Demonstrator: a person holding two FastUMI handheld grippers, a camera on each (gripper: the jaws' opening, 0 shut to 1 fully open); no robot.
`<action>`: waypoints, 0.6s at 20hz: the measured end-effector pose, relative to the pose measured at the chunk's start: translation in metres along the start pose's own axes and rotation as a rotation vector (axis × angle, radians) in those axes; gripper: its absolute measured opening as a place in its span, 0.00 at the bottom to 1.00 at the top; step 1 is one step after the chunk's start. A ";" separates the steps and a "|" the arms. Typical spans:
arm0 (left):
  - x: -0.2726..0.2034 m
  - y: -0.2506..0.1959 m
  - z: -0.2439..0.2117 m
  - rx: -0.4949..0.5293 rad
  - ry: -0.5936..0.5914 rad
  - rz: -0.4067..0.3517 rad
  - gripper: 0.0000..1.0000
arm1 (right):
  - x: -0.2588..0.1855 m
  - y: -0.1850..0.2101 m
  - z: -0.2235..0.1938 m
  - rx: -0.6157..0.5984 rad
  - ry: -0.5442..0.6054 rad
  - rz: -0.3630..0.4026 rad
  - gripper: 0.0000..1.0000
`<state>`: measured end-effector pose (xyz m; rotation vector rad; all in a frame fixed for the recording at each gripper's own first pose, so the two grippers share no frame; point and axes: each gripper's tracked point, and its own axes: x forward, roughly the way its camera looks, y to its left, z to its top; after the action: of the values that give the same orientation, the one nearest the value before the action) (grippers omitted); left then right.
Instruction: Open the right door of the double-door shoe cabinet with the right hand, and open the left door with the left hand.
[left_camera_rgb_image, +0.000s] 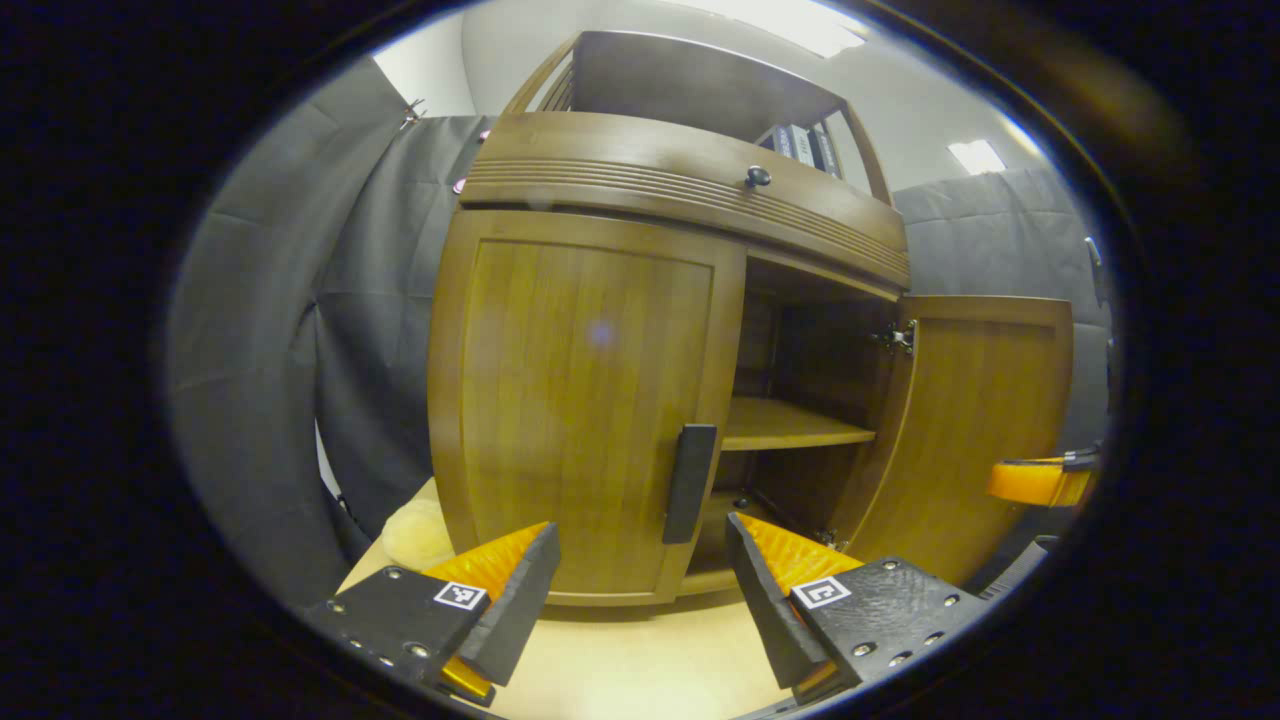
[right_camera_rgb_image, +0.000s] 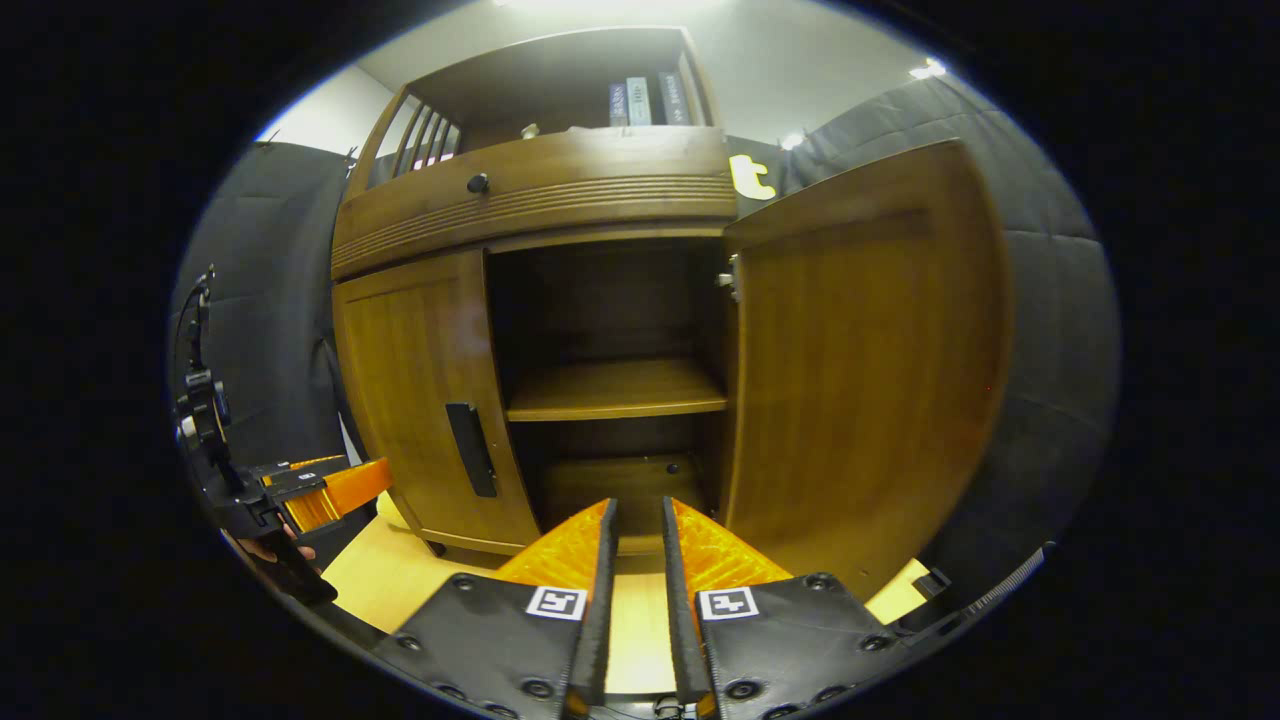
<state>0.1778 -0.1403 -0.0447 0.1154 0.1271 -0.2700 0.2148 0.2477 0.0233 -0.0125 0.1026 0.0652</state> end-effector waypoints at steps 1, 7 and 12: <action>0.007 -0.001 0.004 0.013 -0.005 0.008 0.94 | 0.014 0.006 0.003 -0.002 -0.013 0.023 0.31; 0.052 -0.018 0.013 0.076 -0.012 0.039 0.94 | 0.080 0.005 -0.015 0.047 0.073 0.040 0.94; 0.089 -0.027 -0.003 0.052 0.029 0.037 0.95 | 0.109 0.010 -0.011 0.028 0.065 0.073 0.98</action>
<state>0.2553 -0.1887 -0.0623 0.1734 0.1463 -0.2351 0.3214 0.2644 0.0007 0.0173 0.1690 0.1366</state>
